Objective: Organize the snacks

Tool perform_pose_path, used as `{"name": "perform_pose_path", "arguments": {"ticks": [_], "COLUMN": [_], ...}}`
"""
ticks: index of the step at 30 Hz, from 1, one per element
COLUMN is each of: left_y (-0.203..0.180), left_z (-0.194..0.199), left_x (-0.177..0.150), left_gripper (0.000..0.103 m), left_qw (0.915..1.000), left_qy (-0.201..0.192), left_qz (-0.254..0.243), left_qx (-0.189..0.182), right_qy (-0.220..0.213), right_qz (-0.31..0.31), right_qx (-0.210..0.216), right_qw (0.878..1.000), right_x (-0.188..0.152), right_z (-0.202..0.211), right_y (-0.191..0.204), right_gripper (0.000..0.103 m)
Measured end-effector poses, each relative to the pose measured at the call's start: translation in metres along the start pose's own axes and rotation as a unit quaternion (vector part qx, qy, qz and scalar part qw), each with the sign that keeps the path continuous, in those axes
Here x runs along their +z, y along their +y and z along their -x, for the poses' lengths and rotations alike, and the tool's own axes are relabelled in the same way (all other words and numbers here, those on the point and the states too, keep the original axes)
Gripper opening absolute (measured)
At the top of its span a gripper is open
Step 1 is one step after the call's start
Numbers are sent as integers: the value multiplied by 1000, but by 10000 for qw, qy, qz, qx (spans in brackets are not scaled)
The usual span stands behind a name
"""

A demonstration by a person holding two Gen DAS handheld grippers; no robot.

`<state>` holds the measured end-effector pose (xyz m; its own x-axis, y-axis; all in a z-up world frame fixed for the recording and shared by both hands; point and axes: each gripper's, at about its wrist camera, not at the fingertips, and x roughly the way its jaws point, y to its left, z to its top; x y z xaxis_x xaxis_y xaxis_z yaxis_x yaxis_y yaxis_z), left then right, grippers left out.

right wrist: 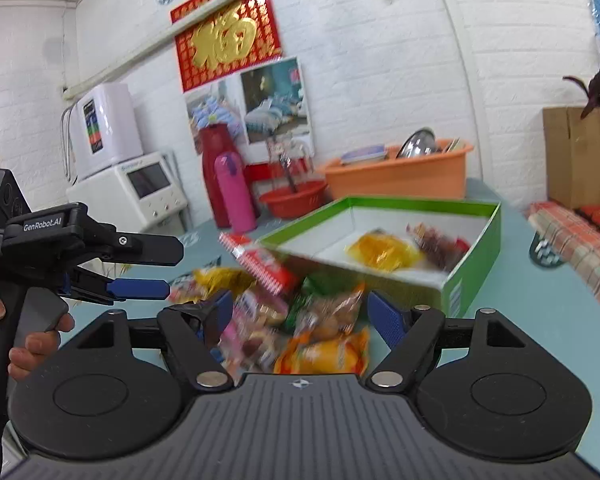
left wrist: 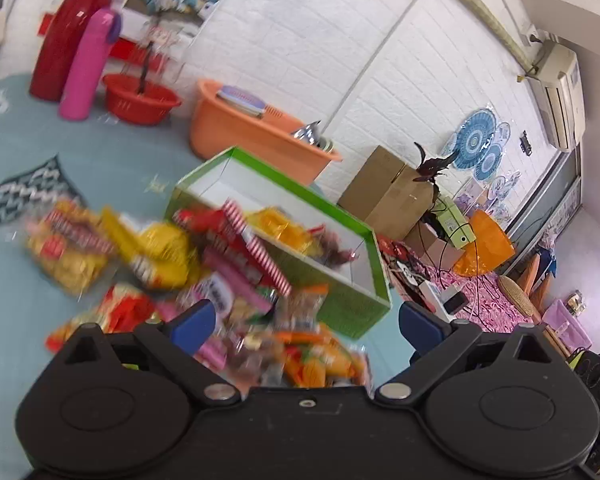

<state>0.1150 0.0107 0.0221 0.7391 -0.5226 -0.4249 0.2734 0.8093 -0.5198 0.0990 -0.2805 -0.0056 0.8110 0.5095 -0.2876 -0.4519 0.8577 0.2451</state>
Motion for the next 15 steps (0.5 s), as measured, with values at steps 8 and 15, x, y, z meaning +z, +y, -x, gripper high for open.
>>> {"name": "perform_pose_path", "arguments": {"ticks": [8, 15], "left_y": [32, 48], "left_z": [24, 57], "left_x": [-27, -29], "left_gripper": [103, 103], "left_qw": [9974, 9951], "left_qy": [23, -309], "left_qz": [715, 848], "left_qx": [91, 393], "right_qy": [454, 430], "right_qz": [434, 1320], "right_qx": [165, -78], "right_qw": [9979, 9903], "right_x": [-5, 14], "right_z": [-31, -102], "right_y": [21, 46], "right_gripper": [103, 100]}}
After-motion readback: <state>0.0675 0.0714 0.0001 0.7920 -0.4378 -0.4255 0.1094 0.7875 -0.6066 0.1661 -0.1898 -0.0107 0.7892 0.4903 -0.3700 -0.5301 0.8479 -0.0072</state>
